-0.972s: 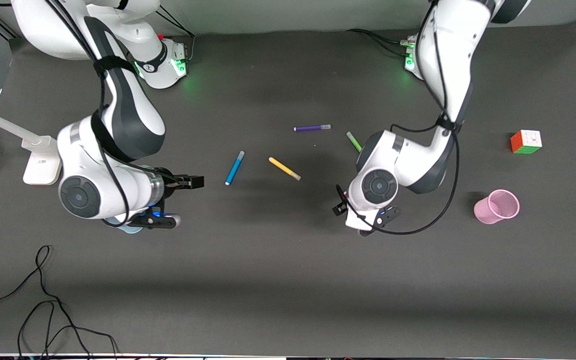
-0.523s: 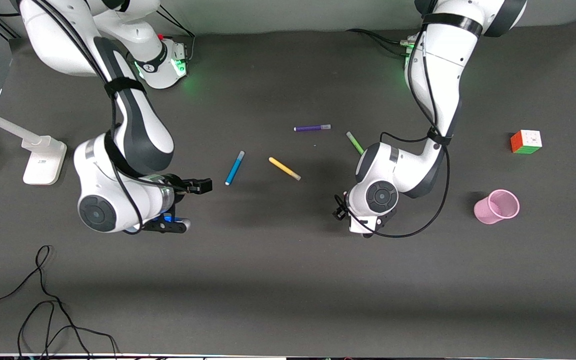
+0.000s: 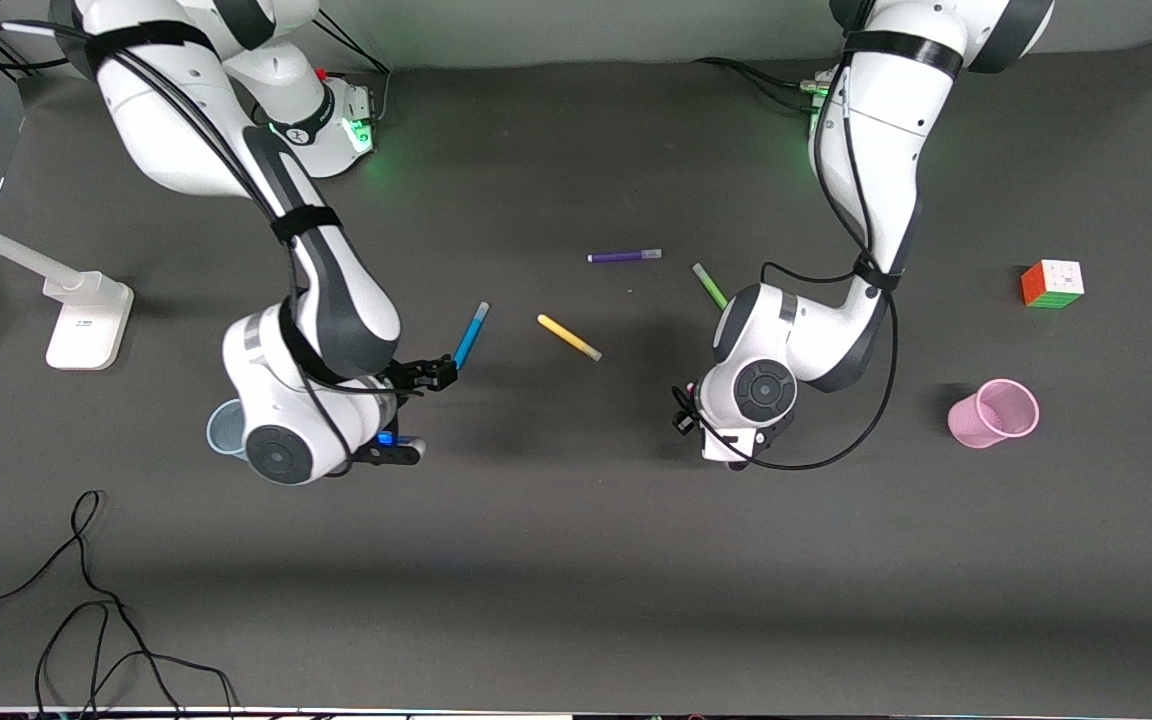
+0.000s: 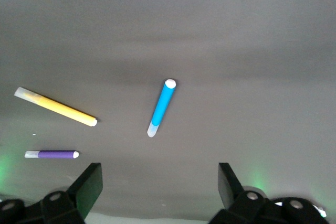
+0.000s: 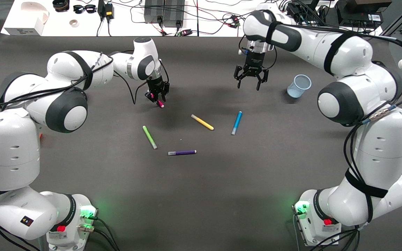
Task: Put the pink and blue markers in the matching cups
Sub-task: 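Lift the pink marker toward the pink cup while the right gripper grasps the blue marker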
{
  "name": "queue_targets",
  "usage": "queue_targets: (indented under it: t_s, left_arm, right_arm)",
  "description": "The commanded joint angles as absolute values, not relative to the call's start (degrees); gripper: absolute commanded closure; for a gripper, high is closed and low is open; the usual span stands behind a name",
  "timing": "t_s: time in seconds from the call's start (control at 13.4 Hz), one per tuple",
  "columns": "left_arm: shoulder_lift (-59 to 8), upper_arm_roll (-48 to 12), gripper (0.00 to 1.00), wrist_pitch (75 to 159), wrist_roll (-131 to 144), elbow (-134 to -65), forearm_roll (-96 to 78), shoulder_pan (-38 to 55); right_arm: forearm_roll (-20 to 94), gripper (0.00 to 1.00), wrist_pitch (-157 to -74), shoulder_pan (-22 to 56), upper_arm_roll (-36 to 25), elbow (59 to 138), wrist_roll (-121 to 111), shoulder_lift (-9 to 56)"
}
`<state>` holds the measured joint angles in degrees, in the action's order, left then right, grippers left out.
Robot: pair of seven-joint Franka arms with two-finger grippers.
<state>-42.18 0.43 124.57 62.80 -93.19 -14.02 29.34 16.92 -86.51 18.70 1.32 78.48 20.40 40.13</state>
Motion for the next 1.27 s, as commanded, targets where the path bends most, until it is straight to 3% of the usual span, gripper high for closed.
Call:
queue_targets:
  t_s: [0.0,0.15,0.37,0.6,0.67,0.75,0.97,1.05,1.2]
  left_arm:
    - [-41.40,0.79,0.88,124.80,63.63,-95.18,-14.41,29.97]
    - [-40.96,-0.26,1.00,124.72,63.46,-96.15,-14.41,29.45]
    - [-38.95,-0.44,1.00,120.44,63.19,-95.11,-14.41,28.05]
    - [-38.14,-0.70,1.00,103.60,63.02,-85.47,-19.57,22.96]
    - [-38.14,-0.70,1.00,97.10,62.58,-81.51,-22.30,20.16]
    - [-38.14,-0.79,1.00,91.72,61.45,-78.34,-23.89,17.86]
    - [-38.14,-0.88,1.00,77.13,53.55,-72.00,-32.58,9.00]
    - [-38.14,-0.88,1.00,73.43,50.83,-70.42,-33.30,5.31]
    - [-38.23,-0.79,1.00,66.31,44.07,-67.16,-33.05,-1.02]
  right_arm:
    - [18.98,0.04,-87.44,19.94,1.05,76.03,21.36,45.16]
    - [18.98,0.06,-87.71,20.92,1.05,76.11,21.27,48.67]
    - [19.33,0.09,-88.50,21.09,1.05,76.29,21.27,52.02]
    - [20.65,0.10,-89.30,21.09,1.05,76.81,21.01,53.61]
    - [20.65,0.15,-89.21,21.01,1.05,76.99,21.27,53.61]
    - [20.74,0.21,-89.21,20.92,1.05,77.17,21.36,53.70]
    - [21.44,0.87,-89.30,20.57,0.97,77.08,21.27,54.49]
    - [21.71,0.95,-89.30,20.48,0.88,77.08,21.27,54.93]
    - [21.71,0.94,-89.38,20.39,0.79,76.99,21.09,55.46]
